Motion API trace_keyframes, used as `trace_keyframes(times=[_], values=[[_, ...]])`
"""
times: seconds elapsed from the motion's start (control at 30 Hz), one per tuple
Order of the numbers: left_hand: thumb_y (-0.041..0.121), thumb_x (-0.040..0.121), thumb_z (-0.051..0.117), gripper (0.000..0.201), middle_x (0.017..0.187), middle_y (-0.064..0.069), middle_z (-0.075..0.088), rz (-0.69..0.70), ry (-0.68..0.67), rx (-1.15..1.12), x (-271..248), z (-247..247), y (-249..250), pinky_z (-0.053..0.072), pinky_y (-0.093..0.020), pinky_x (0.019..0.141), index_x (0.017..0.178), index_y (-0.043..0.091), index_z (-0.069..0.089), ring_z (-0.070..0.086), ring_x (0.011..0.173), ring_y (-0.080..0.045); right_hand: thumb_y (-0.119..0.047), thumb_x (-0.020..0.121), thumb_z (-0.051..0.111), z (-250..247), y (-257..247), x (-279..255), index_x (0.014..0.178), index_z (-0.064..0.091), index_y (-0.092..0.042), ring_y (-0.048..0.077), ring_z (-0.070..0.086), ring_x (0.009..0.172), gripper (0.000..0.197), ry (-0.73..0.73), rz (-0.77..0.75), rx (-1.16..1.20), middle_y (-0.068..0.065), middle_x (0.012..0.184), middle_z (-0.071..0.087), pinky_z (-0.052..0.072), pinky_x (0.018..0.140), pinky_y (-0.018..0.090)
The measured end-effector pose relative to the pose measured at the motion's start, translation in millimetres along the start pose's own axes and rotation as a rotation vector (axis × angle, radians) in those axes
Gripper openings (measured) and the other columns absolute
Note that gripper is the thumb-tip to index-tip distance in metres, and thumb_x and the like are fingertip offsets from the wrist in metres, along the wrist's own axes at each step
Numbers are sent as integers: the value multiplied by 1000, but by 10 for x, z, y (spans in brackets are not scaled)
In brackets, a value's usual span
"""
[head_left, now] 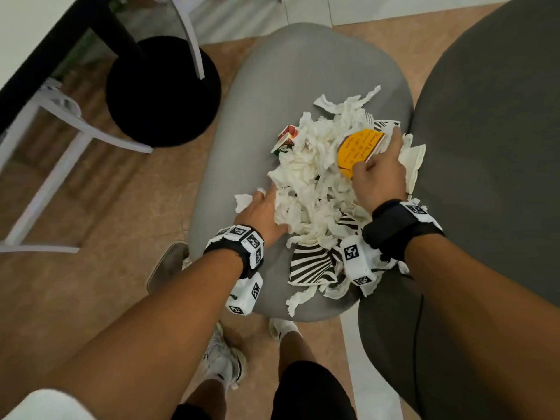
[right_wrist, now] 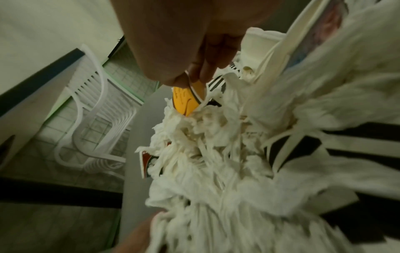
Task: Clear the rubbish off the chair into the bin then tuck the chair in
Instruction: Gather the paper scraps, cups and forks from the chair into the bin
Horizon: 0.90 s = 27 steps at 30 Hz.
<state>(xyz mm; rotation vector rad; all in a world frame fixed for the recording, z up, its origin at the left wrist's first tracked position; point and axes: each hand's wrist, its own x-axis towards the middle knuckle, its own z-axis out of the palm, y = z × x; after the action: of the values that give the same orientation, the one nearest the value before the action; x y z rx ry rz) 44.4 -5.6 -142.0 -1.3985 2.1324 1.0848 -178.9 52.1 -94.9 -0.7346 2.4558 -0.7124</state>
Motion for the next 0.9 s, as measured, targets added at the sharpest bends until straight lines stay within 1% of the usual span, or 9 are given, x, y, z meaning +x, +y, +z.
trace_keyframes(times=[0.07, 0.13, 0.23, 0.3, 0.43, 0.5, 0.67, 0.8, 0.9], values=[[29, 85, 67, 53, 126, -12, 59, 38, -21, 57, -1, 108, 24, 52, -42, 89, 133, 20, 47, 60, 113, -35, -14, 89, 52, 17, -38, -108, 156, 23, -13, 10, 53, 63, 73, -29, -75, 33, -5, 69, 58, 34, 54, 24], [25, 90, 55, 21, 107, -12, 65, 78, 40, 33, -77, 142, 61, 52, -39, 80, 106, 14, 62, 63, 97, -34, -18, 87, 58, 34, -83, -214, 141, 47, -14, 13, 57, 74, 55, -70, -121, 57, -6, 74, 59, 45, 69, 28], [34, 85, 52, 23, 97, -5, 53, 74, 182, -125, -263, 92, 19, 46, -34, 79, 86, 14, 63, 52, 92, -23, -21, 83, 64, 84, -132, -373, 123, 62, -16, 16, 60, 83, 40, -88, -150, 91, -3, 82, 64, 50, 82, 33], [26, 80, 60, 17, 97, -1, 47, 77, 290, -230, -369, -17, -76, 44, -30, 82, 80, 10, 64, 47, 92, -18, -22, 81, 65, 140, -175, -462, 115, 65, -18, 17, 60, 83, 34, -96, -139, 111, 1, 84, 66, 50, 82, 33], [7, 66, 56, 8, 63, 0, 52, -111, 379, -452, -537, -288, -375, 47, -37, 59, 58, 8, 54, 47, 62, -25, -21, 79, 65, 335, -339, -655, 110, 66, -21, 17, 62, 76, 31, -153, -105, 181, 1, 78, 66, 54, 78, 33], [10, 62, 50, 6, 58, -1, 57, -163, 390, -565, -624, -391, -498, 48, -37, 58, 60, 8, 55, 52, 60, -30, -18, 78, 65, 452, -450, -775, 108, 67, -20, 18, 61, 73, 30, -173, -127, 193, 0, 76, 65, 53, 76, 33], [-1, 82, 46, 29, 86, -2, 62, -241, 453, -623, -898, -485, -840, 47, -34, 71, 104, 13, 57, 56, 79, -27, -19, 78, 63, 779, -686, -1081, 105, 67, -21, 16, 61, 75, 27, -214, -209, 197, 2, 92, 61, 50, 74, 29], [21, 79, 50, 19, 61, -2, 58, -319, 383, -695, -1158, -382, -1336, 44, -35, 62, 63, 12, 56, 55, 66, -31, -19, 78, 65, 1109, -817, -1390, 100, 64, -20, 5, 59, 71, 22, -276, -248, 178, 3, 97, 61, 47, 72, 22], [37, 75, 53, 31, 63, -3, 63, -490, 423, -763, -1362, -337, -1717, 50, -37, 65, 61, 11, 60, 60, 69, -33, -18, 78, 63, 1383, -894, -1655, 101, 63, -16, 10, 60, 71, 23, -362, -227, 210, 2, 91, 61, 52, 73, 25]])
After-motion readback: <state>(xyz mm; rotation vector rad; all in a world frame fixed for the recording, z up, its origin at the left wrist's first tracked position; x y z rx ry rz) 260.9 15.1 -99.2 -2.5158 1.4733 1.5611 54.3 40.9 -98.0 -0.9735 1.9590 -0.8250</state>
